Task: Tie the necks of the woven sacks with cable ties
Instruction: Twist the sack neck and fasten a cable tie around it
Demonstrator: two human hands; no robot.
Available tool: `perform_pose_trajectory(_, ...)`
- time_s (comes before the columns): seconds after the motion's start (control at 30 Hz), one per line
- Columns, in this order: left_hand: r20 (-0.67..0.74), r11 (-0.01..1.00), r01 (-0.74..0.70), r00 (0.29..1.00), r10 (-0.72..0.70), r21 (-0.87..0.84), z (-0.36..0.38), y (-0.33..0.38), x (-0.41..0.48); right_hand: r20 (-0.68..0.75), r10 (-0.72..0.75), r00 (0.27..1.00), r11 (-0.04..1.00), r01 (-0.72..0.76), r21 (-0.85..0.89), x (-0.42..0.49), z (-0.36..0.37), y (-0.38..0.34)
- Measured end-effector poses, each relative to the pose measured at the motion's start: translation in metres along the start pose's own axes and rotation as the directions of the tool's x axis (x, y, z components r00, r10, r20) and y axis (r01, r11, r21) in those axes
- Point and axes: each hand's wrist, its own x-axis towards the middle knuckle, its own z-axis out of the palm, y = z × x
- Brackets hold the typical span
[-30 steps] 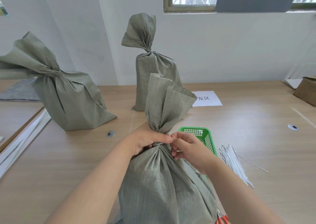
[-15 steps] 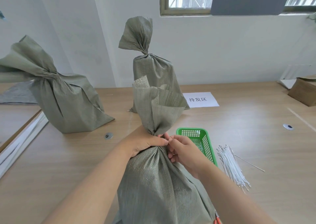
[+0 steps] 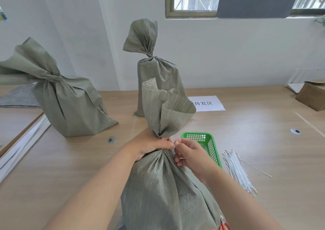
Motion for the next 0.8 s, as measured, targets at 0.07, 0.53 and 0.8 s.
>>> perform_pose_trajectory(0.07, 0.003, 1.000, 0.009, 1.000, -0.008, -0.017, 0.001, 0.002, -0.001, -0.023, 0.002, 1.000, 1.000, -0.002, -0.002, 0.000, 0.000, 0.000)
perform_pose_trajectory(0.53, 0.058, 1.000, 0.010, 0.998, -0.010, 0.001, -0.002, 0.003, -0.006, -0.065, -0.225, 0.972, 0.894, 0.179, -0.411, 0.001, -0.007, -0.011)
perform_pose_trajectory(0.8, 0.061, 0.998, 0.013, 0.998, -0.017, 0.063, -0.002, 0.010, -0.009, 0.209, -0.359, 0.910, 0.469, 0.369, -0.802, 0.007, -0.015, -0.021)
